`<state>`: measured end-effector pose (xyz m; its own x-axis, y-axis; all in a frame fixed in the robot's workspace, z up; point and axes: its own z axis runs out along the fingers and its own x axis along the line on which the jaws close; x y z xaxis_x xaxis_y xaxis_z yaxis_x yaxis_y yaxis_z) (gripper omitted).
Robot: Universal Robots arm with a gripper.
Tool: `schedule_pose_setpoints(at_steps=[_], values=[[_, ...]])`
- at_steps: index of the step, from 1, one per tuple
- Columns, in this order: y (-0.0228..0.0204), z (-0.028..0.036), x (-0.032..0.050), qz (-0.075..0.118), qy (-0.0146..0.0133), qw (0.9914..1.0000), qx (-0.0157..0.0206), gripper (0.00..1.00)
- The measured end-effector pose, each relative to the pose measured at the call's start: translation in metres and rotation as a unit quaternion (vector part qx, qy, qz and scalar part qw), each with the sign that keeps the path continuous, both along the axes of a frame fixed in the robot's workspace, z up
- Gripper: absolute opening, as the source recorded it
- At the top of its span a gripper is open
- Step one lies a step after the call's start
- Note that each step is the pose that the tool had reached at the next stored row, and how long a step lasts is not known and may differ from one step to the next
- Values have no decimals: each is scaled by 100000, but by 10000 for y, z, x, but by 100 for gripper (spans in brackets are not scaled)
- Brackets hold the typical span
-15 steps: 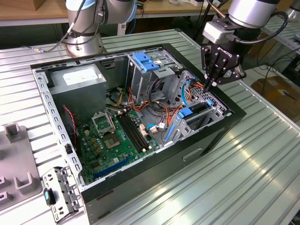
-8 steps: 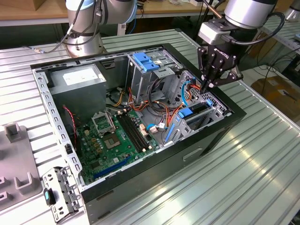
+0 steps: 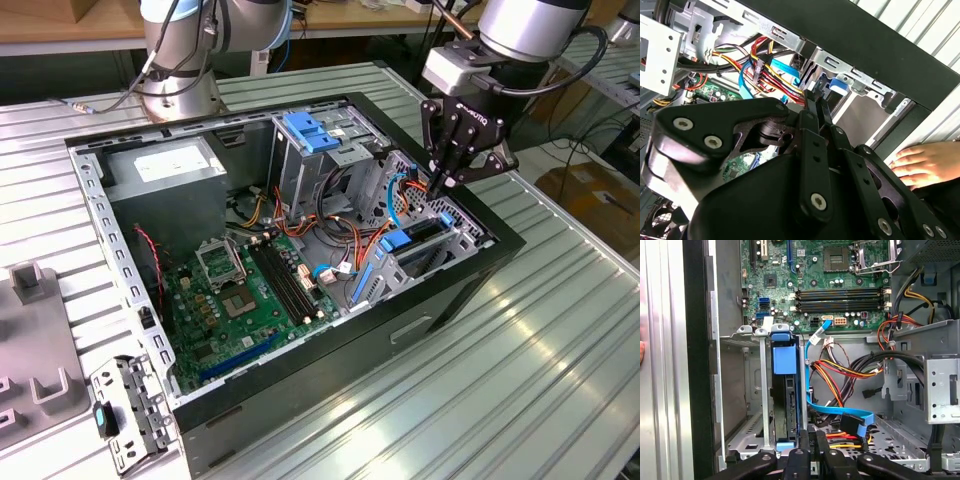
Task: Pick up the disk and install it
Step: 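Insert the first disk wire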
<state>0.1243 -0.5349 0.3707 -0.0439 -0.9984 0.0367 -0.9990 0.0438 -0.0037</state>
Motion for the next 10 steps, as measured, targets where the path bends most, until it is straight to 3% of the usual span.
schedule_pose_setpoints(at_steps=[6, 7, 8, 9, 10], values=[[-11, -2, -11, 413, -4, 99999, 7, 17], [-30, -4, -21, 490, -2, 99999, 2, 17], [-85, -14, -67, 570, -11, 99998, 6, 17], [-130, -84, -86, 2135, -10, 99976, 465, 17], [-130, -94, -88, 2142, -13, 99976, 507, 17]])
